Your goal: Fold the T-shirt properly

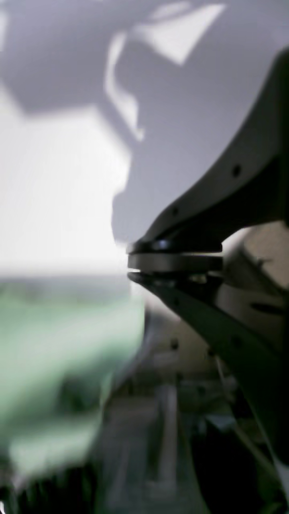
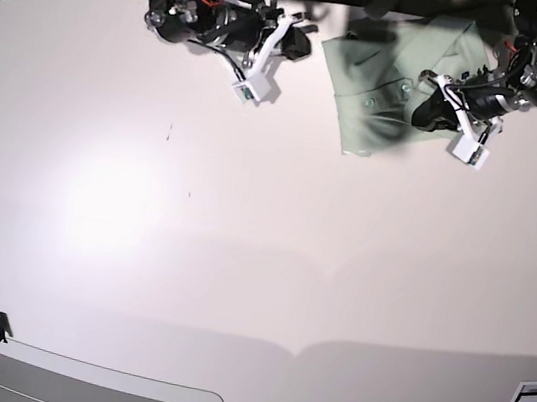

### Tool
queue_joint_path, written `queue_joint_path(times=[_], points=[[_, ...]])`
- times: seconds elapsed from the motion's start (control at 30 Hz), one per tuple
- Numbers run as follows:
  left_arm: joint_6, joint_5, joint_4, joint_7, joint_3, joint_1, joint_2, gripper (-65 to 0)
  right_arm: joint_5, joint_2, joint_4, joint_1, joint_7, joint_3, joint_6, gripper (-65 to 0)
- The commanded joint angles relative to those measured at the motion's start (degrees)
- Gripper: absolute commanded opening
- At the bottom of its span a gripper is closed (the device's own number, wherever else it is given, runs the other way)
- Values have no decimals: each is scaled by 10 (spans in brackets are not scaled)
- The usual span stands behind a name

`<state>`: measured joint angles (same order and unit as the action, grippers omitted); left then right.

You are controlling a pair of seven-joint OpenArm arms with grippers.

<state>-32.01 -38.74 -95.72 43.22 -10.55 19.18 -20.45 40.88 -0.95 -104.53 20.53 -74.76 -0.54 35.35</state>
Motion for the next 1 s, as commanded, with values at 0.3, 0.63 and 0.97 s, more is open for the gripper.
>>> queue_joint_path(times=[0.3,0.63,0.97], points=[[-5,-14,-89,-10,-38,-1,-17,-650,187,5,-75,-10,20,0,46,-650],[-6,-73,-196,86,-123,41,-17,-650,37,34,-73,-88,96,0,46,-650],[-41,-81,-196,130,-133,136,-23,-650,12,68,-25,-159,77,-108,46,-650]])
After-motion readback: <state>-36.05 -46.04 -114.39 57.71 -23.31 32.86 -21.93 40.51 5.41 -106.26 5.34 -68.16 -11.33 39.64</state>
